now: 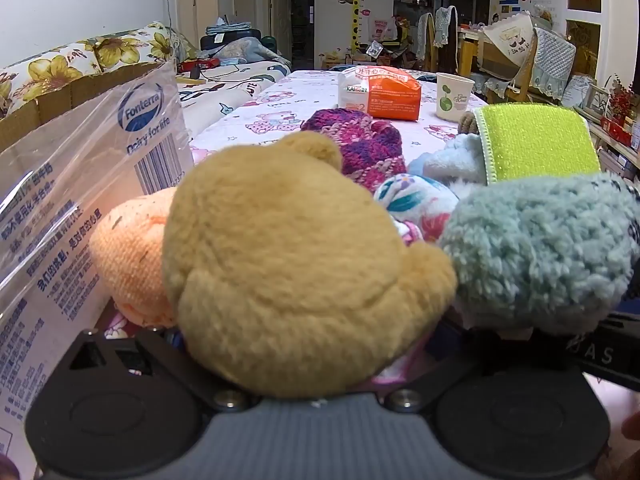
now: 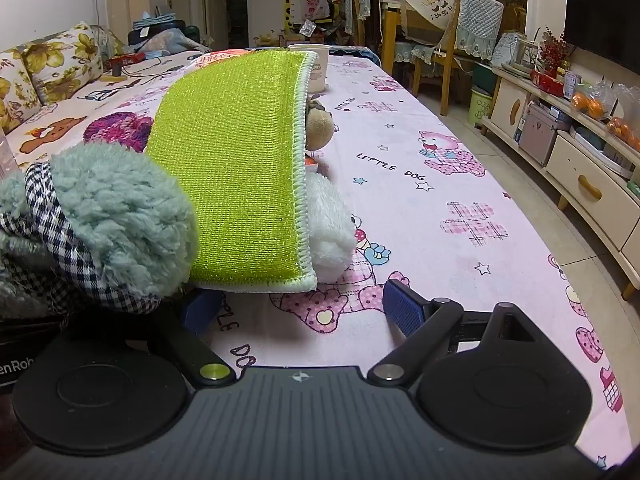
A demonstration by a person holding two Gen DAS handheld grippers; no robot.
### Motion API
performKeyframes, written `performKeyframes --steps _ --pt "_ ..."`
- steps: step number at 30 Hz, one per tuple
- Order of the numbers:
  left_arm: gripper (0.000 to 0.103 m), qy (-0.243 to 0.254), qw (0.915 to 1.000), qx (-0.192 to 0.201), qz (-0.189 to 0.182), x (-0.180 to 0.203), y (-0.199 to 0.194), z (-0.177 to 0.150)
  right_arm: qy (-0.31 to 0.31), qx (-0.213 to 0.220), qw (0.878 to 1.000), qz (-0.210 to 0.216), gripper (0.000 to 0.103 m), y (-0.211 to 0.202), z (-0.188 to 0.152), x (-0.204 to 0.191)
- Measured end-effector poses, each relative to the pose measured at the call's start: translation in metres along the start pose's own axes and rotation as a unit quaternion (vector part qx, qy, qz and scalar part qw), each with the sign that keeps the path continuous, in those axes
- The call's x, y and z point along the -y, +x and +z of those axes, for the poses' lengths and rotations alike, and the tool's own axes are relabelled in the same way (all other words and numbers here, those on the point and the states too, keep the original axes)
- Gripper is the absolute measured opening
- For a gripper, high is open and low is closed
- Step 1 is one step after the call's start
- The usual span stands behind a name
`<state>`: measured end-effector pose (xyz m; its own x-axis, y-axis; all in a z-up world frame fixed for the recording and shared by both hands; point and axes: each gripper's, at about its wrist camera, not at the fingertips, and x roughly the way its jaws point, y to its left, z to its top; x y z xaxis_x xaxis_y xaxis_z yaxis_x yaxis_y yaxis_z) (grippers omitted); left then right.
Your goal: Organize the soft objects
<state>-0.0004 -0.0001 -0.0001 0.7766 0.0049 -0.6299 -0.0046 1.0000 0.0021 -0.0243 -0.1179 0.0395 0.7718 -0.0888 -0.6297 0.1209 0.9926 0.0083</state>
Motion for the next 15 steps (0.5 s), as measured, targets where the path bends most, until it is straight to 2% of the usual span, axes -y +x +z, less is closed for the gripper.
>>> performKeyframes --steps 7,10,15 --pt "0.102 0.011 0.9999 0.0 -0.008 -0.002 -0.015 -0.009 -0.01 -0.019 1.0 -0.002 0.103 -0.005 0.002 -0.005" --pt "0.102 0.012 0.9998 0.018 -0.002 -0.005 -0.026 -0.011 -0.013 -0.034 0.999 0.005 0.103 -0.001 0.008 -0.005" --pt "0.102 0.016 0.9992 0.035 -0.013 -0.012 -0.051 -0.008 -0.009 -0.04 0.999 0.022 0.103 -0.007 0.001 -0.002"
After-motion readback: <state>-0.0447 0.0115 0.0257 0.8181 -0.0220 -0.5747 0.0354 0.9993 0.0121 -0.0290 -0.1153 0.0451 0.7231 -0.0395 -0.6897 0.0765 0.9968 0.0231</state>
